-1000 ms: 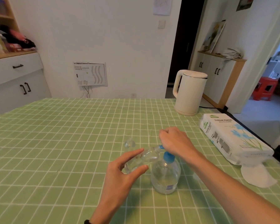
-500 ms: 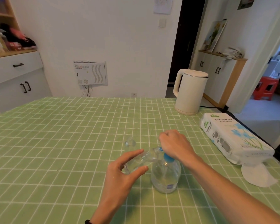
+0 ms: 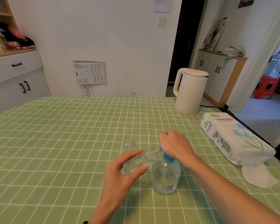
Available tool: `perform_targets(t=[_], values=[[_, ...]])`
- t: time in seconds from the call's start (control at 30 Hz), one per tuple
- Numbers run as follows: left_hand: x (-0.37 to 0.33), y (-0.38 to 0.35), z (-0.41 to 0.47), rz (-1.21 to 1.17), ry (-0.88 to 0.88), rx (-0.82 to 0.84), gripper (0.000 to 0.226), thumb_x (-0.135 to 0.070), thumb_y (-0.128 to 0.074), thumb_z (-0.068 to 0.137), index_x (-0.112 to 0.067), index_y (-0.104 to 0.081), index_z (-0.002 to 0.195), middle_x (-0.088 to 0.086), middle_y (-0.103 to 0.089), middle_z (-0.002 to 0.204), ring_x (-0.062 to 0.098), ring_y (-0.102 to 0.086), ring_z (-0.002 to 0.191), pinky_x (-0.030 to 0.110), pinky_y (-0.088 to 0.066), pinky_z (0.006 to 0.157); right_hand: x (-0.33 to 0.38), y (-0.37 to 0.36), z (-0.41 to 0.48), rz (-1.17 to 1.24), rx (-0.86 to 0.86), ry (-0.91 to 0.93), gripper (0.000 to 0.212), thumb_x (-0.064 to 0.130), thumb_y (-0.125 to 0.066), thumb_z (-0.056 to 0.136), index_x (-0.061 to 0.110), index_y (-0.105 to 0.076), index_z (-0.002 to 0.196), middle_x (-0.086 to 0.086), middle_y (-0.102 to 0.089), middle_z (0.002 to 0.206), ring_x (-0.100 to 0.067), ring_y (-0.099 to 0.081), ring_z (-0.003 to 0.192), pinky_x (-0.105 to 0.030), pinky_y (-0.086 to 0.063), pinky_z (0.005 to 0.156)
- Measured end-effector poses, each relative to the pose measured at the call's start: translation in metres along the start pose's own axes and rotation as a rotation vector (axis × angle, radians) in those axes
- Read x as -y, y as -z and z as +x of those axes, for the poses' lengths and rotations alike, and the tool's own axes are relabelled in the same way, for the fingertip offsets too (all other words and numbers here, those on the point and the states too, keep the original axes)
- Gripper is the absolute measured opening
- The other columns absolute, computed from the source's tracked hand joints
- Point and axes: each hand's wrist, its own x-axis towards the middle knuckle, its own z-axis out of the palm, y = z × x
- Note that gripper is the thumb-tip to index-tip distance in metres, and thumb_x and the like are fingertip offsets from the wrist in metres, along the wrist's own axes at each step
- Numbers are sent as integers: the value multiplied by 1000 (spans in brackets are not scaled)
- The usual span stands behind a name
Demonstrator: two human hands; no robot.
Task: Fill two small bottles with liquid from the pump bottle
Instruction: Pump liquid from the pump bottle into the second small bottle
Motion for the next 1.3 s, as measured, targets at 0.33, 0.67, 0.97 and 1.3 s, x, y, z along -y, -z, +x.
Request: perform_targets(t=[0.33,0.67,0.97,1.3], values=[[0,-1,-2,-2,7,4,53,-11,-92,77,-47,-78,114,-22,-79,116,-2,-71,115,7,-49,95,0,0,-2,-9,5,-12,31,26,-43,100,19,-42,70,2,-46,65,-19,-40,60,-34,-32,62],[1,-1,-1,-24,-1,10,53,-11,-93,77,-45,-78,115,-20,-79,116,1,-71,116,12,-51,100,7,9,0,-16,24,-2,26,29,-42,101,18,-45,78,1,-50,71,-20,-44,66,-38,-37,71],[4,-4,-2,-18,4,7,53,-15,-92,75,-45,-77,116,-22,-79,116,-3,-71,115,7,-49,96,2,2,-3,-47,35,-26,21,26,-42,100,16,-59,90,1,-64,88,-19,-56,77,-38,-43,72],[1,-1,-2,-5,-8,11,54,-14,-93,76,-48,-77,114,-23,-79,116,-3,-70,117,7,-48,99,14,16,-9,-102,-32,8,24,33,-41,103,20,-58,115,0,-66,110,-28,-62,105,-48,-52,96]])
